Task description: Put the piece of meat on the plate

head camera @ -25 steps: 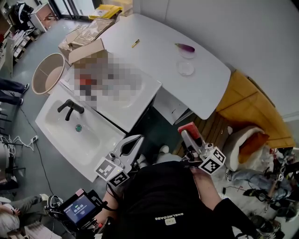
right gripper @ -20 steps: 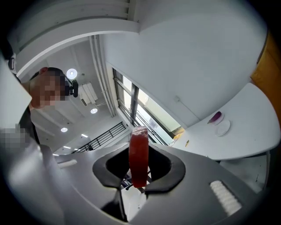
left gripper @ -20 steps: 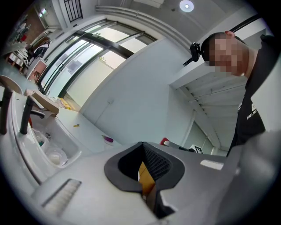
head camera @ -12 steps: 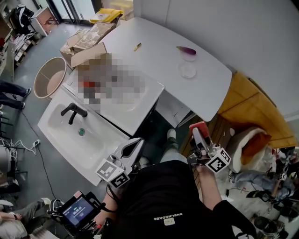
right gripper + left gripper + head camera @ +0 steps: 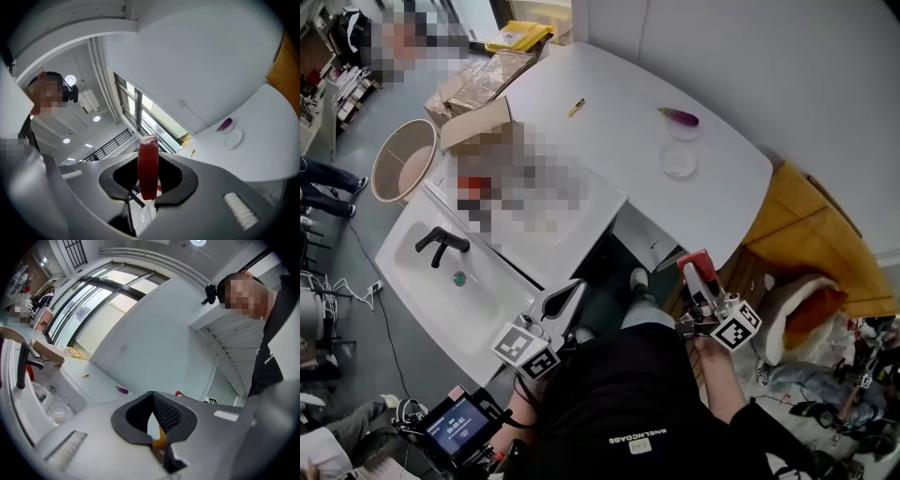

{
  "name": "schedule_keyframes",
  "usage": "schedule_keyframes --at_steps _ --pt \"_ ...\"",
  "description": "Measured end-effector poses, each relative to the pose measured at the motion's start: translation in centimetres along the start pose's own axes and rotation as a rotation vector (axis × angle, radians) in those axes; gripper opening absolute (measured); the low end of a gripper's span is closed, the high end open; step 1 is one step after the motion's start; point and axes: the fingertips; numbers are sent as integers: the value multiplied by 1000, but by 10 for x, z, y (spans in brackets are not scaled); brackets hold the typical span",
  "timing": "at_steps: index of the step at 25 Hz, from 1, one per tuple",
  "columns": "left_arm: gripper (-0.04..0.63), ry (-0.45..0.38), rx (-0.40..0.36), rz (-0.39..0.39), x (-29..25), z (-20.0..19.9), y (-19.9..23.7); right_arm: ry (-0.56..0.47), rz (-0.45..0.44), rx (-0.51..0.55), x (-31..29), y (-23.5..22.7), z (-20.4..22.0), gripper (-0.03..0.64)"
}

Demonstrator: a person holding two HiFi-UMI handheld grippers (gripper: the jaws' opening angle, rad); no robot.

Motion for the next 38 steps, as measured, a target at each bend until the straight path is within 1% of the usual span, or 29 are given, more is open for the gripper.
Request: schedule_keyframes --at_steps 10,20,25,28,32,38 --pt "20 4 15 -32 -84 -27 20 44 -9 -36 -22 -67 -41 95" --pt "20 -2 30 -71 -163 -53 28 76 31 -48 -34 -149 -98 95" --pt "20 -1 40 -96 -197 -61 27 110 93 -34 -34 -198 -122 94" --pt "20 11 44 -116 -218 -61 28 147 137 -10 -38 -232 -132 94" --pt "20 31 55 -151 -240 -54 44 228 202 56 -59 -286 -128 94" --pt "20 62 66 -196 -248 -50 66 307 290 135 -96 -339 -126 94"
Point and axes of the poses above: the fingertips, and each gripper's own axes: x backward along the fingers, y to its left, z out of its underside, and after that the axes turned 12 degrees about y, right-handed
